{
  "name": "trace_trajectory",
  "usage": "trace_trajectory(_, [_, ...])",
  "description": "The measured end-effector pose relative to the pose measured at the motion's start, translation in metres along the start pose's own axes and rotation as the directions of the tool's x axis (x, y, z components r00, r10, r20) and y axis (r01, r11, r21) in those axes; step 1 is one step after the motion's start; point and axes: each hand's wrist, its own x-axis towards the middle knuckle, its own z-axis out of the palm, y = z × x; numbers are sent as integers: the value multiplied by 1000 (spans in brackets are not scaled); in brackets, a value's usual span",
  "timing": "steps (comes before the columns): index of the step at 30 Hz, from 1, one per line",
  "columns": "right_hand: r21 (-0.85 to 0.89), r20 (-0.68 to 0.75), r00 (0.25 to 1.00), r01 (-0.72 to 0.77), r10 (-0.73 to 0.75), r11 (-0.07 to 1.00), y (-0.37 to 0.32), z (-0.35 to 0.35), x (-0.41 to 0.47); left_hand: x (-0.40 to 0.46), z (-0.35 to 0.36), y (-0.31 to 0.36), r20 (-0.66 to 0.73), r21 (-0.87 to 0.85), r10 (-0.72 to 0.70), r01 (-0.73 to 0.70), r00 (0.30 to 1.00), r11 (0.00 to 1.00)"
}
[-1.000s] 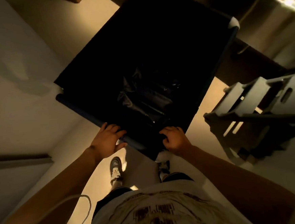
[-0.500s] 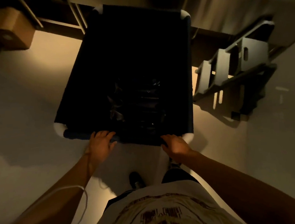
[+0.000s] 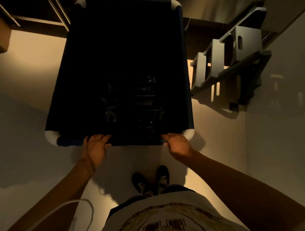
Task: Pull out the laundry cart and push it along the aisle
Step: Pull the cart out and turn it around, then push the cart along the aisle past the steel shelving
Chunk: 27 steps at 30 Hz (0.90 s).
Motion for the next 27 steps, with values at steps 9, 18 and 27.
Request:
trace_trajectory(9, [-25,-46,999,0,-1,1000,5,-9,18,23,-9,3,-29,22,-5,5,1000,1000])
trace_trajectory(18, [-101,-105,994,5,-15,995,16,-39,59,65,-21,15,23,33,-62,61,998,998])
trace_trajectory(27, [-86,-81,996,37,-44,996,42,-78,113,95,-30,34,1,-19,-106,106,994,994])
